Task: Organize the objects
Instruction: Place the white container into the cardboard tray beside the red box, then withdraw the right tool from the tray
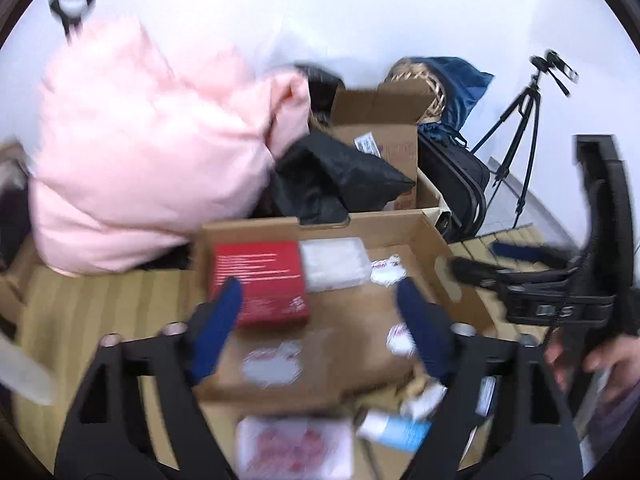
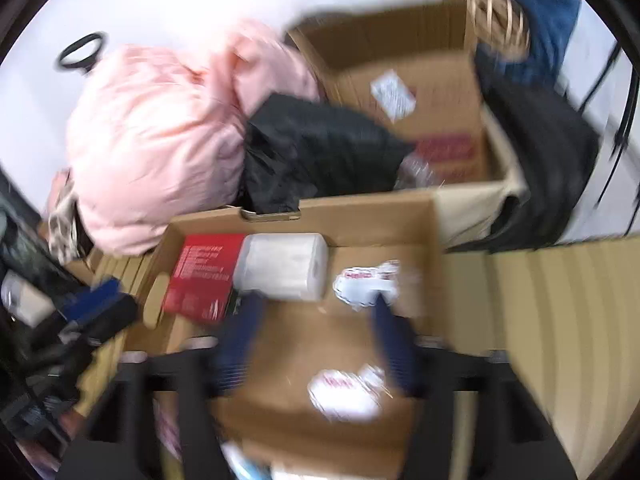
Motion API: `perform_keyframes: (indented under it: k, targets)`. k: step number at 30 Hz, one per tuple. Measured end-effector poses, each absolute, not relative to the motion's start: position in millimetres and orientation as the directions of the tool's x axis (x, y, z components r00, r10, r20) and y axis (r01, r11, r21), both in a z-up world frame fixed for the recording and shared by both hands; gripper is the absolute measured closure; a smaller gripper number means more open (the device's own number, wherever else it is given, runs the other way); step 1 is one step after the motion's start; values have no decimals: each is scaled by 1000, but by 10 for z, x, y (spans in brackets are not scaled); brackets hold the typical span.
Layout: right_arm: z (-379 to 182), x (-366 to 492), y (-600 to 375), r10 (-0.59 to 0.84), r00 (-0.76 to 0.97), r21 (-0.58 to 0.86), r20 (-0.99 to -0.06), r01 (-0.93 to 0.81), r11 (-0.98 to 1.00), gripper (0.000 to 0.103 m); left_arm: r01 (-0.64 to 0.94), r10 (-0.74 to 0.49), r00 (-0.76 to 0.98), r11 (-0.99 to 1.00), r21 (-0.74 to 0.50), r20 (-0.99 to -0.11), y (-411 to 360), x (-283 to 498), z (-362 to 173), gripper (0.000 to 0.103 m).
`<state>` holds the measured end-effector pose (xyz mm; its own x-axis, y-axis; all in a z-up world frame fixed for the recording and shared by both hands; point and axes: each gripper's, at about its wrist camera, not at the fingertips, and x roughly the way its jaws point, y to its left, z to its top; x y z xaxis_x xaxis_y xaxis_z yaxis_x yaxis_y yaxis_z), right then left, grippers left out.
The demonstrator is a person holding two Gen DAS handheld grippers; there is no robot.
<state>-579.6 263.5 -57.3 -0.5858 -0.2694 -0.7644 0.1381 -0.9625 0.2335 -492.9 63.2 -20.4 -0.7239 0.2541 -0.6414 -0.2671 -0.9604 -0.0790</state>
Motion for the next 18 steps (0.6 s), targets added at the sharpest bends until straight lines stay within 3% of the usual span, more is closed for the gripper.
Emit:
perform_keyframes:
  k: [4,8,13,18]
  targets:
    - [-198,-5001,2634,-196,-674,83,-713,196,-977,12,-205,186,-739,-978,-47,-648,400,-4212,-48,6]
    - [-72,-4091,2671,-220,-673,87,-706,226,-970,12,-169,156,-749,-985,-42,-644,207,-3387,4,0]
    - [-58,-3108,2556,-150,-700,29,-699,182,-983,12,-109,84,-755,-994,-2,-650,42,-2503,-2,0]
    - [-242,-2227,2426,-109,-696,2,-710,154,-988,12,-40,86,-712,-996,-83,-697,-124,-1858,-247,0]
